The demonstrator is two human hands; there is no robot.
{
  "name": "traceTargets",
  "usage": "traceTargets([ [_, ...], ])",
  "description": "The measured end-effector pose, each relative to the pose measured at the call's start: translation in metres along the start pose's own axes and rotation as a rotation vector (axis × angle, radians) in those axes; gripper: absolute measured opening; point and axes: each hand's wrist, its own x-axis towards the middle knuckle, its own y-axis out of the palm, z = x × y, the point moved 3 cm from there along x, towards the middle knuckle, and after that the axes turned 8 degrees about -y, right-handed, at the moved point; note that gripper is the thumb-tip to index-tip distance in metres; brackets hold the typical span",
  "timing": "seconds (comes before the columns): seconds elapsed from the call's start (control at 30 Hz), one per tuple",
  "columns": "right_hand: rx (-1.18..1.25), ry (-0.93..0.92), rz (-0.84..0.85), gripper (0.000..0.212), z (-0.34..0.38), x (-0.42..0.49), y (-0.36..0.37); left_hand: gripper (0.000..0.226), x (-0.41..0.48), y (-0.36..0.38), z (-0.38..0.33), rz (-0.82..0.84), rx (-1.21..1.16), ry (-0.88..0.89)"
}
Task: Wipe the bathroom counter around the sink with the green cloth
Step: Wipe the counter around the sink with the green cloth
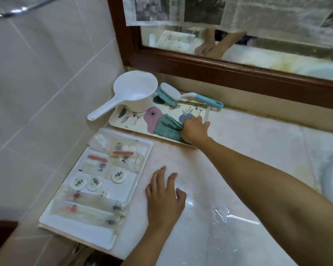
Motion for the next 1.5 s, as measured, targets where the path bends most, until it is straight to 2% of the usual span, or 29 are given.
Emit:
traceTargets([
  [0.13, 0.134, 0.038, -0.143, 0.014, -0.001, -0.030, -0.016, 0.042, -0.001, -0.003, -0.002, -0.001, -0.003, 0.006],
  [0.3, 0.349, 0.096, -0.300, 0.018, -0.022, -0.093, -0.038, 0.043, -0.002, -0.004, -0.001, -0.010, -0.035, 0.009],
  [0.43, 0.553, 0.165, -0.338, 0.011, -0.061, -0.155, -0.047, 0.042, -0.003, -0.003, 0.001, -0.023, -0.071, -0.024],
  [0.57, 0.666, 0.282, -0.322, 0.013, -0.120, -0.213, -0.059, 0.034, 0.004, -0.003, -0.023, 0.059, -0.198, -0.202],
  [0.63, 0.674, 0.358, -0.325, 0.013, -0.157, -0.231, -0.065, 0.031, 0.005, -0.003, -0.055, 0.064, -0.272, -0.152],
  [0.77, 0.625, 0.464, -0.313, 0.015, -0.240, -0.237, -0.083, 0.030, 0.005, 0.020, -0.118, 0.115, -0.351, 0.009],
  [0.97, 0.669, 0.470, -0.331, 0.014, -0.350, -0.188, -0.108, 0.038, 0.012, 0.065, -0.168, 0.081, -0.152, 0.112],
  [1.07, 0.706, 0.487, -0.353, 0.013, -0.393, -0.161, -0.111, 0.046, 0.013, 0.076, -0.174, 0.003, -0.075, 0.087],
  [1.13, 0.547, 0.529, -0.361, 0.016, -0.416, -0.152, -0.109, 0.050, 0.011, 0.079, -0.175, -0.045, -0.044, 0.099],
  [1.2, 0.142, 0.524, -0.354, 0.033, -0.431, -0.150, -0.104, 0.043, 0.012, 0.082, -0.174, -0.052, -0.033, 0.092],
  [1.27, -0.064, 0.319, -0.376, 0.040, -0.428, -0.145, -0.092, 0.037, 0.012, 0.085, -0.173, -0.050, -0.022, 0.077],
  [1.33, -0.085, 0.097, -0.275, 0.046, -0.422, -0.136, -0.077, 0.037, 0.012, 0.086, -0.174, -0.054, -0.011, 0.075],
  [1.37, -0.080, 0.047, -0.189, 0.051, -0.423, -0.130, -0.069, 0.038, 0.012, 0.085, -0.174, -0.056, -0.015, 0.072],
  [1.5, -0.080, 0.038, 0.107, 0.066, -0.442, -0.113, -0.052, 0.045, 0.012, 0.081, -0.177, -0.063, -0.058, 0.053],
])
